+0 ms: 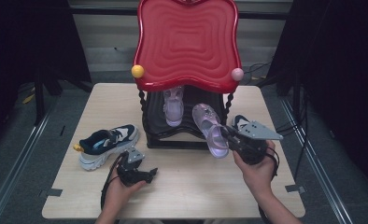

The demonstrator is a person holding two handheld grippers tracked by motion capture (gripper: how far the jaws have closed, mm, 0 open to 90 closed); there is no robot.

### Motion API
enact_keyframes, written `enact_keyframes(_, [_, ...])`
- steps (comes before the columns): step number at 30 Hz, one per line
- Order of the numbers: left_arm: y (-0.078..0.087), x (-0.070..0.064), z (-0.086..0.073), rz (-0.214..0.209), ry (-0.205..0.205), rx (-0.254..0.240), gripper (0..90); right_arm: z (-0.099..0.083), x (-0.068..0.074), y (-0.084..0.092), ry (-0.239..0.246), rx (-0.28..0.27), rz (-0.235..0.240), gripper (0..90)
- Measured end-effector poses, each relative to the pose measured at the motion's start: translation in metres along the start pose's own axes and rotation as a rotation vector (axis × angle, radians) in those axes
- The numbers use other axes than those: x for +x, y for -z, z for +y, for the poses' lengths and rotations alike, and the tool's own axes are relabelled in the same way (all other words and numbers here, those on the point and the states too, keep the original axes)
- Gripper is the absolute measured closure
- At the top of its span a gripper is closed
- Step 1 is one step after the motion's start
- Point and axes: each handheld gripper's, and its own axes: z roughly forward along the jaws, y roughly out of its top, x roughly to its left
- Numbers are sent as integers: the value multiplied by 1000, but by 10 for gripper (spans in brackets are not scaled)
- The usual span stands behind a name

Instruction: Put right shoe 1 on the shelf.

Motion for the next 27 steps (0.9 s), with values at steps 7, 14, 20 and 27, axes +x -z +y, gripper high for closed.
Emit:
enact_keyframes(7, [0, 0, 0, -1, 0, 0, 177, 4, 1, -13, -8, -8, -30, 824])
enact_keyframes(14, [0, 0, 0, -1, -1, 1, 176, 9, 3, -25, -24, -14, -70, 824])
enact_keyframes(20, [0, 0, 0, -1, -1, 1, 176, 14, 10, -37, -38, -32, -112, 825])
enact_keyframes(27, [0, 0, 0, -1, 0, 0, 177, 18, 15, -48, -47, -57, -158, 824])
